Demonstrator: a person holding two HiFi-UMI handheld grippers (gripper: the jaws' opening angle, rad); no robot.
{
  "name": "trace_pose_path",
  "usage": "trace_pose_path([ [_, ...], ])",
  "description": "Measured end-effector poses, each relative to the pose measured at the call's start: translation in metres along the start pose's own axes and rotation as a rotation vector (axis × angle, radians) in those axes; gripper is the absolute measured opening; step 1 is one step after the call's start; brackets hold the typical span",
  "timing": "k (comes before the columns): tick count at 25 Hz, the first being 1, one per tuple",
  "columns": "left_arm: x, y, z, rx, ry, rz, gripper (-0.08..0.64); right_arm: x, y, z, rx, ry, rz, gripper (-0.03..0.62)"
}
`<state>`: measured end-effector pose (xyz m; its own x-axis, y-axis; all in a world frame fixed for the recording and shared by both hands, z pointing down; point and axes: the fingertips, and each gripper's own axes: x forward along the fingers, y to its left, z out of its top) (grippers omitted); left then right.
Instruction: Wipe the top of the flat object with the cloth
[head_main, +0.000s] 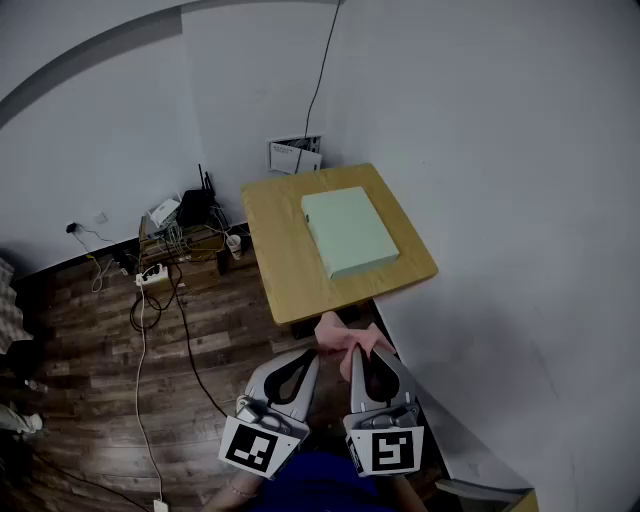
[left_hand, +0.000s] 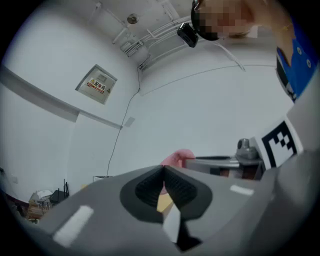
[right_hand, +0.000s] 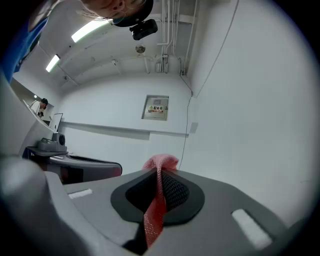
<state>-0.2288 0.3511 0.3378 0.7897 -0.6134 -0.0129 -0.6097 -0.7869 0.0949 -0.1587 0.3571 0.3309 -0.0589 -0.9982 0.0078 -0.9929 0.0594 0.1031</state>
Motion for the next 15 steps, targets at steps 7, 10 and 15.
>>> trace_pose_path([
  [7,0.006,-0.004,0.000,-0.029,-0.013,-0.012,0.003,-0.002,-0.015,0.002,0.067,-0.049,-0.004,0.018],
  [10,0.011,-0.003,-0.006,-0.028,0.003,-0.010,0.003,-0.004,-0.029,-0.002,0.078,-0.047,-0.026,0.018],
  [15,0.032,0.003,-0.006,-0.024,-0.007,0.001,0.003,0.003,-0.064,-0.005,0.088,-0.067,-0.051,0.018],
])
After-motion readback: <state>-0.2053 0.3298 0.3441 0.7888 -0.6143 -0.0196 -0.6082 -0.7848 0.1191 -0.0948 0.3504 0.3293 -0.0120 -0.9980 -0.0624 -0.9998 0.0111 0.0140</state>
